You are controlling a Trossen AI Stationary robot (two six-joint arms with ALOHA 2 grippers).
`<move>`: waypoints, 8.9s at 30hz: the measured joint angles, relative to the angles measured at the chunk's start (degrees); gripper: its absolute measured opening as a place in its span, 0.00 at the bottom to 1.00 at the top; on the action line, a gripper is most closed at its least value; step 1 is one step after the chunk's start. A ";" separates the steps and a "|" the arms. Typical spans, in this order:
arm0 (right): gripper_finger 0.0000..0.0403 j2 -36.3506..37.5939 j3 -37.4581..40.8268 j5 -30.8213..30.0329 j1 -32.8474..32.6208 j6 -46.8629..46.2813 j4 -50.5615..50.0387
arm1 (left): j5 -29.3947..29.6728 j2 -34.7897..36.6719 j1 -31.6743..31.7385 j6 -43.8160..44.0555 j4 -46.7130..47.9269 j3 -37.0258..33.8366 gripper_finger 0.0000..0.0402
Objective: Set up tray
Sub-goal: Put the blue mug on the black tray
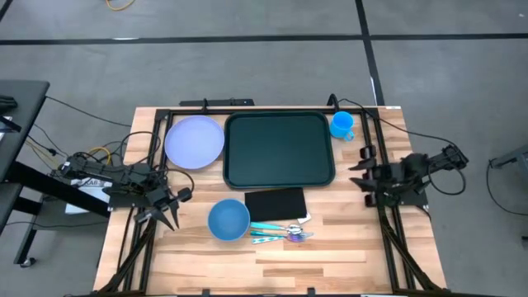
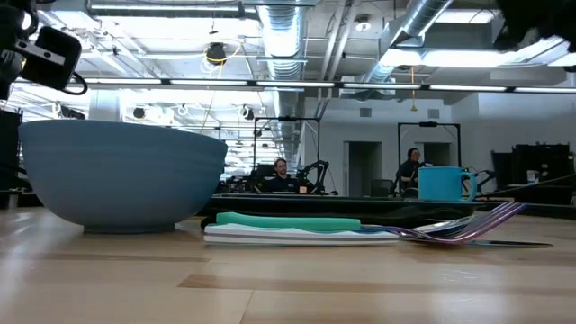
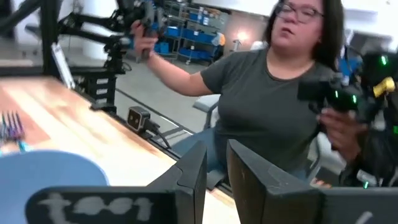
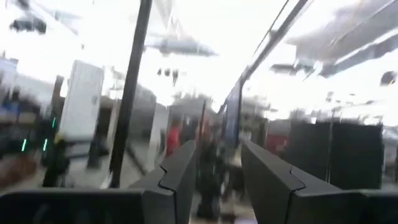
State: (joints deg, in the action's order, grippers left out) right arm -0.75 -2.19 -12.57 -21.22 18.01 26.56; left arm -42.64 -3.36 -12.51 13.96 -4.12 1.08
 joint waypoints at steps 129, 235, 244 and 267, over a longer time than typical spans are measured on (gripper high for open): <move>0.30 -85.23 -54.62 9.47 79.46 -8.52 -84.88 | 47.98 -7.91 0.01 -8.77 12.38 14.53 0.13; 0.13 -107.34 -85.42 9.52 67.53 -10.75 -94.87 | 47.98 -7.89 0.02 -8.70 12.40 14.53 0.13; 0.13 -107.34 -83.97 9.65 67.38 -12.04 -94.66 | 47.98 -7.89 0.00 -8.68 12.42 14.53 0.13; 0.16 -107.36 -82.78 10.61 67.38 -12.02 -92.95 | 47.81 -7.89 0.02 -8.66 12.44 14.53 0.13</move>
State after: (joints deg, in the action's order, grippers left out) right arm -108.12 -84.97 -1.95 46.15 6.00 -66.39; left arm 5.17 -11.25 -12.49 5.30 8.32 15.62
